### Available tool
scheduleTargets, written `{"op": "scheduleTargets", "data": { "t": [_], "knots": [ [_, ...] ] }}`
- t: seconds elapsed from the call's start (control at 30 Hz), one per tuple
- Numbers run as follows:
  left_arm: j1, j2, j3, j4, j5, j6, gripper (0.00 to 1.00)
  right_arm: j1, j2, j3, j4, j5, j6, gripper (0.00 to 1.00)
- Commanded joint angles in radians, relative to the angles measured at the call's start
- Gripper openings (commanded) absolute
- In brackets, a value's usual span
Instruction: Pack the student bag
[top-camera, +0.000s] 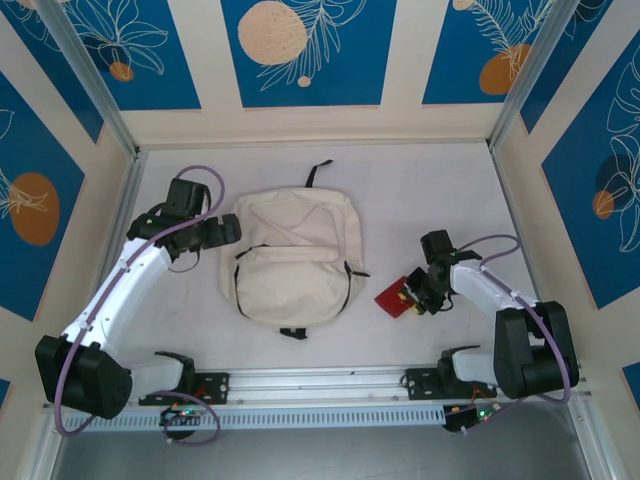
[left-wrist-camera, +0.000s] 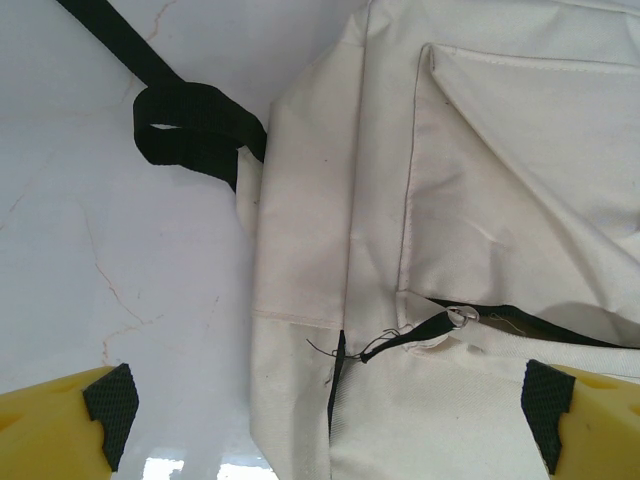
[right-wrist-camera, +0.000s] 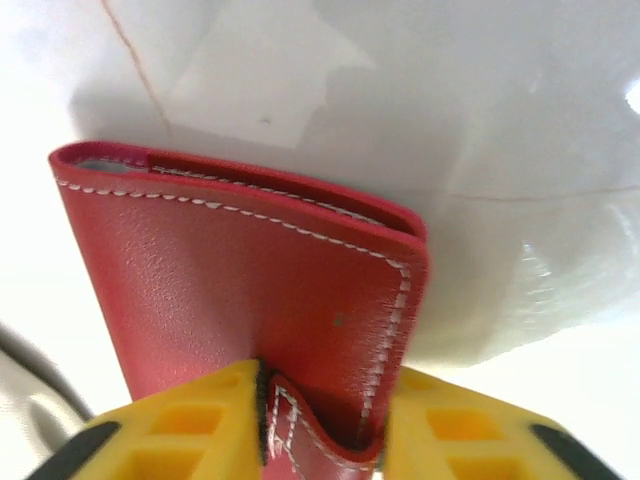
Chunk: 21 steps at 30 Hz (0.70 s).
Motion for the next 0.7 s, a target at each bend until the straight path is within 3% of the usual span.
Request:
{"op": "scheduleTargets", "data": {
  "t": [0.0,0.23,0.47,0.67],
  "knots": [
    [0.014,0.003,-0.006,0.003,0.02,0.002,1.0,0.006,0.04,0.004,-0.017,0.008,-0.015,0.21],
    [0.014,0.019,-0.002,0.02,0.079,0.017,1.0,0.028,-0.017,0.124,-0.106,0.054,-0.055,0.09],
    [0.003,0.101,0.05,0.077,0.362,0.088,1.0,0.038,-0.098,0.264,-0.122,0.003,-0.11,0.08],
    [-0.115,0.256,0.208,0.008,0.249,0.098,0.94,0.063,-0.102,0.342,-0.089,-0.059,-0.148,0.08]
  ]
}}
